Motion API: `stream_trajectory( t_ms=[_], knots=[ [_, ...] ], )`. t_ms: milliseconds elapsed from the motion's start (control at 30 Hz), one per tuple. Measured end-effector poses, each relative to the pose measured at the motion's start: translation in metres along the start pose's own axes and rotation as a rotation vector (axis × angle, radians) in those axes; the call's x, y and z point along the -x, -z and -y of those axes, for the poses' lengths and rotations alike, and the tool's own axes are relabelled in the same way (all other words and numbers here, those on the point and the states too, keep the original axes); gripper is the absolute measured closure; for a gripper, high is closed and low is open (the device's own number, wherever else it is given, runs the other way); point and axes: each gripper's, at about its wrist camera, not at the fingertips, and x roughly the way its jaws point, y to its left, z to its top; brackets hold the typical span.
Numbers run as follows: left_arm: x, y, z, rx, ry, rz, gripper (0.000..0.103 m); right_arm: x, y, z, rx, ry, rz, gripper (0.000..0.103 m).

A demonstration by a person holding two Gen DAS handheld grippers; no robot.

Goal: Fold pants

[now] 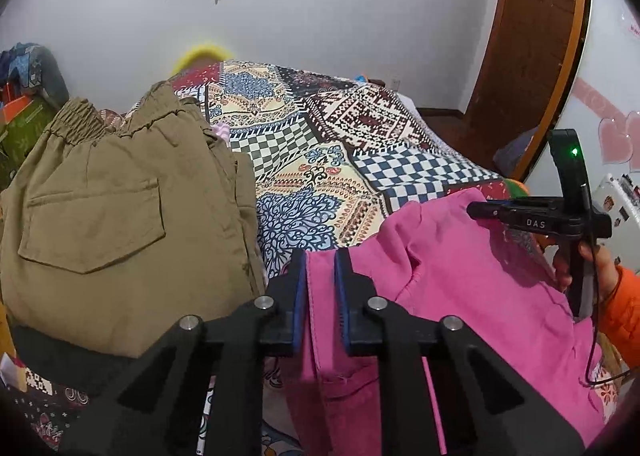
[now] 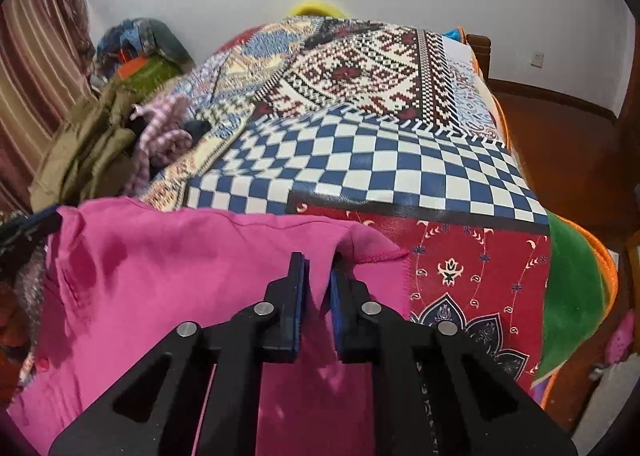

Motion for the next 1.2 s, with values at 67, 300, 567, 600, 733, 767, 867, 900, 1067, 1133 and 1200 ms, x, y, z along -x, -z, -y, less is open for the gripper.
stream_trajectory(
  t_ms=[67, 300, 567, 600, 733, 767, 867, 900, 1067, 1133, 1200],
  knots=[
    [0.004, 0.000, 0.000, -0.005, -0.014, 0.013, 0.090, 0.006, 0.000, -0.002, 0.011, 0.018, 0.033, 0.094],
    [0.015, -0.004, -0.004, -0.024, -0.071, 0.030, 0.092, 0.030, -0.008, 0.004, 0.024, 0.177, 0.115, 0.095],
    [0.013, -0.002, -0.008, -0.004, -0.086, 0.012, 0.081, 0.037, -0.002, 0.020, -0.011, 0.160, 0.091, 0.095],
    [0.014, 0.000, -0.007, -0.012, -0.084, 0.009, 0.077, 0.036, 0.002, 0.016, 0.007, 0.150, 0.081, 0.095],
    [0.018, 0.004, -0.005, -0.014, -0.072, 0.008, 0.043, 0.034, 0.013, 0.005, 0.062, 0.126, 0.045, 0.089],
    [0.019, 0.005, -0.005, -0.011, -0.066, 0.008, 0.042, 0.033, 0.014, 0.003, 0.068, 0.120, 0.037, 0.088],
    [0.016, 0.011, -0.006, -0.003, -0.022, -0.024, 0.042, 0.029, 0.020, 0.002, 0.073, 0.106, 0.017, 0.088],
    [0.014, 0.012, -0.006, -0.005, -0.012, -0.033, 0.042, 0.027, 0.021, 0.003, 0.071, 0.099, 0.006, 0.088],
    [0.004, 0.010, 0.003, -0.019, 0.090, -0.056, 0.042, 0.023, 0.027, 0.009, 0.052, 0.069, -0.027, 0.085],
    [-0.003, 0.004, 0.003, 0.001, 0.136, -0.073, 0.042, 0.020, 0.031, 0.008, 0.061, 0.060, -0.044, 0.082],
    [-0.012, -0.002, 0.003, 0.019, 0.164, -0.089, 0.042, 0.017, 0.035, 0.004, 0.085, 0.073, -0.049, 0.080]
  ],
)
